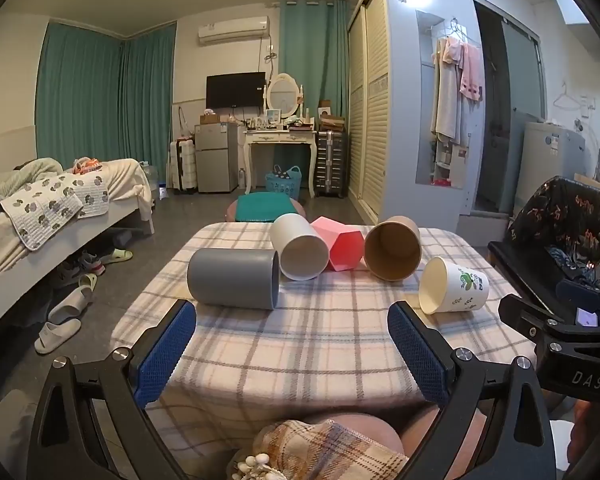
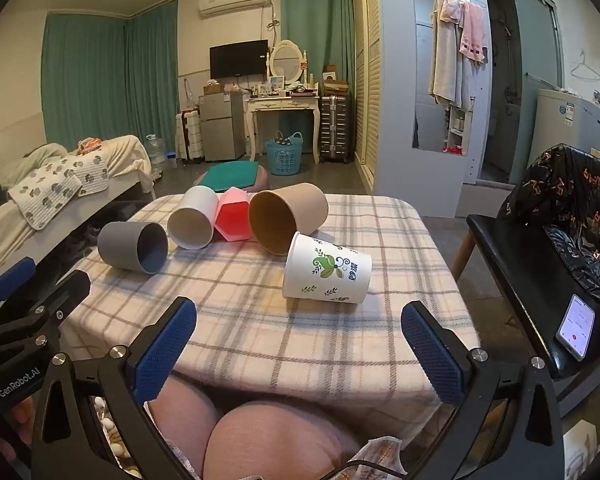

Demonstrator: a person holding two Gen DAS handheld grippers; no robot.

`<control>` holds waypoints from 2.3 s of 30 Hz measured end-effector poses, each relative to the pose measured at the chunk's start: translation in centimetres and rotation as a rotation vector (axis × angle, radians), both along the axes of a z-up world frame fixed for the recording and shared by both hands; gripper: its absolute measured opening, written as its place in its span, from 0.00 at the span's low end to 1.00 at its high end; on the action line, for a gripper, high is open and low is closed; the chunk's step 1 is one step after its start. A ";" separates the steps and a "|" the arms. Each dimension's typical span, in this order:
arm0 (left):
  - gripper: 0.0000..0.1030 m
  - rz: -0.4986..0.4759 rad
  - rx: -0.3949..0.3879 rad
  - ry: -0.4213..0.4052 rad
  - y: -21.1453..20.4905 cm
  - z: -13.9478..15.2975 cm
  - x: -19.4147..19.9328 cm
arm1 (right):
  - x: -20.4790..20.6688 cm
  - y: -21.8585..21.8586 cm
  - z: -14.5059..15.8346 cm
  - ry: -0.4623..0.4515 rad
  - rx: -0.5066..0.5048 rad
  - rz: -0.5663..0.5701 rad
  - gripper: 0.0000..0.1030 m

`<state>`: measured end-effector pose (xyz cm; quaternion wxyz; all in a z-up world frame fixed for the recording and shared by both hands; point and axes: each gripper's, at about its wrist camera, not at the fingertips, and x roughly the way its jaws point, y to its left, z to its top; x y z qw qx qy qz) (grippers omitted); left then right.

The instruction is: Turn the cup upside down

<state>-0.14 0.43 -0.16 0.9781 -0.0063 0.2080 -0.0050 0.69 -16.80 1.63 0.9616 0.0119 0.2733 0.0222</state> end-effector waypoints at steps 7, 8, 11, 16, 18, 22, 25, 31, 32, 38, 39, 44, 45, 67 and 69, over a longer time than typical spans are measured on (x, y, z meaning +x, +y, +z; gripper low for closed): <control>0.97 -0.001 -0.002 0.006 0.1 -0.3 0.2 | 0.0 0.0 -0.1 0.001 0.000 0.001 1.00; 0.97 0.002 -0.004 0.009 -0.1 -0.8 0.3 | 0.0 0.0 -0.1 0.001 -0.001 0.001 1.00; 0.97 0.004 -0.007 0.011 -0.1 -1.0 0.3 | 0.0 0.0 -0.1 0.001 0.000 0.002 1.00; 0.97 0.003 -0.007 0.011 -0.1 -1.0 0.4 | -0.1 0.1 -0.1 0.003 0.000 0.001 1.00; 0.97 0.003 -0.007 0.011 -0.1 -1.0 0.3 | 0.0 0.1 -0.1 0.002 0.000 0.001 1.00; 0.97 0.003 -0.007 0.011 -0.1 -1.1 0.4 | 0.0 0.1 -0.1 0.004 0.000 0.001 1.00; 0.97 0.004 -0.008 0.012 -0.1 -1.0 0.4 | 0.0 0.1 -0.1 0.004 0.000 0.001 1.00; 0.97 0.003 -0.009 0.012 -0.1 -1.0 0.4 | 0.0 0.1 -0.2 0.005 0.001 0.001 1.00; 0.97 0.003 -0.009 0.012 -0.1 -1.0 0.4 | 0.1 0.1 -0.1 0.005 0.000 0.001 1.00; 0.97 0.003 -0.010 0.013 -0.1 -1.2 0.4 | 0.3 0.0 0.2 0.008 0.001 0.002 1.00; 0.97 0.003 -0.010 0.013 -0.1 -1.1 0.4 | 0.3 0.1 0.0 0.010 0.001 0.003 1.00; 0.97 0.000 -0.010 0.016 -0.2 -1.2 0.4 | 0.3 0.3 -0.5 0.009 -0.001 0.002 1.00; 0.97 -0.001 -0.009 0.018 -0.2 -1.1 0.5 | 0.3 0.3 -0.5 0.009 -0.001 0.002 1.00; 0.97 -0.033 -0.005 0.019 -0.4 2.8 4.4 | 3.6 -0.1 4.6 -0.013 -0.016 -0.020 1.00; 0.97 -0.037 -0.004 0.020 -0.4 2.9 4.7 | 4.0 -0.1 4.7 -0.010 -0.014 -0.023 1.00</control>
